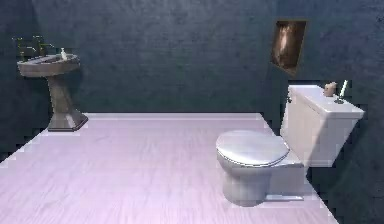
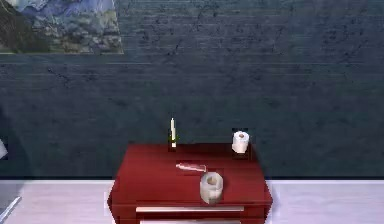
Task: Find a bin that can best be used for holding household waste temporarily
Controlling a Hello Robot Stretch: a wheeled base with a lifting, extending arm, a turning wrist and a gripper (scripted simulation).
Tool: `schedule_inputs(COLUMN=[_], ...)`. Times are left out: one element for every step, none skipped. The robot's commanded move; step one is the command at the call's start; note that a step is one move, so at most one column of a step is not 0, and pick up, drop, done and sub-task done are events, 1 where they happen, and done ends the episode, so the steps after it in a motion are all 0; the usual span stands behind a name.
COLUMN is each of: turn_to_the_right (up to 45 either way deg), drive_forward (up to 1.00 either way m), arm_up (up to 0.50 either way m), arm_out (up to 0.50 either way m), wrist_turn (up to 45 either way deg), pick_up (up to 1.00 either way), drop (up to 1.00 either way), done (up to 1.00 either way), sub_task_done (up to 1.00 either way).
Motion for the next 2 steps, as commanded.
schedule_inputs(turn_to_the_right=[-45.0,-45.0], drive_forward=[0.00,0.00], arm_up=[0.00,0.00], arm_out=[0.00,0.00], wrist_turn=[0.0,0.0], pick_up=[0.00,0.00], drop=[0.00,0.00], done=[0.00,0.00], sub_task_done=[0.00,0.00])
